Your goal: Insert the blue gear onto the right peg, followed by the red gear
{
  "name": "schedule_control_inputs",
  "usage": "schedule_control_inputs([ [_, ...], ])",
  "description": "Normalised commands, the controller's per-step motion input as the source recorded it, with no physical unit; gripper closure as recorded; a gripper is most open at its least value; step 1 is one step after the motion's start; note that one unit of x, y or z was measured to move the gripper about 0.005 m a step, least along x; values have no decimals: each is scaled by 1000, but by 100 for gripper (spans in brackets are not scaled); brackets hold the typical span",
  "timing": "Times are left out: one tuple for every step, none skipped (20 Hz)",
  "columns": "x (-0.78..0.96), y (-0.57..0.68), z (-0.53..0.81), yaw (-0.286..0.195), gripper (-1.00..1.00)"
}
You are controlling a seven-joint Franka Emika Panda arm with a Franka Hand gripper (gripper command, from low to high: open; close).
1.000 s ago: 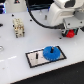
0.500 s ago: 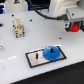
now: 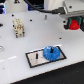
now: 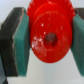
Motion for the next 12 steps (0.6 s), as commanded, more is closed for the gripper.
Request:
schedule_control_inputs([
  [601,-306,411,0,100],
  [604,-303,409,0,100],
  [612,-302,406,0,100],
  [609,-318,381,0,100],
  [592,-329,398,0,100],
  [593,-356,344,0,100],
  [610,-364,287,0,100],
  [618,-368,250,0,100],
  [627,-361,222,0,100],
  [658,-347,188,0,100],
  [671,-338,165,0,100],
  [700,-329,140,0,100],
])
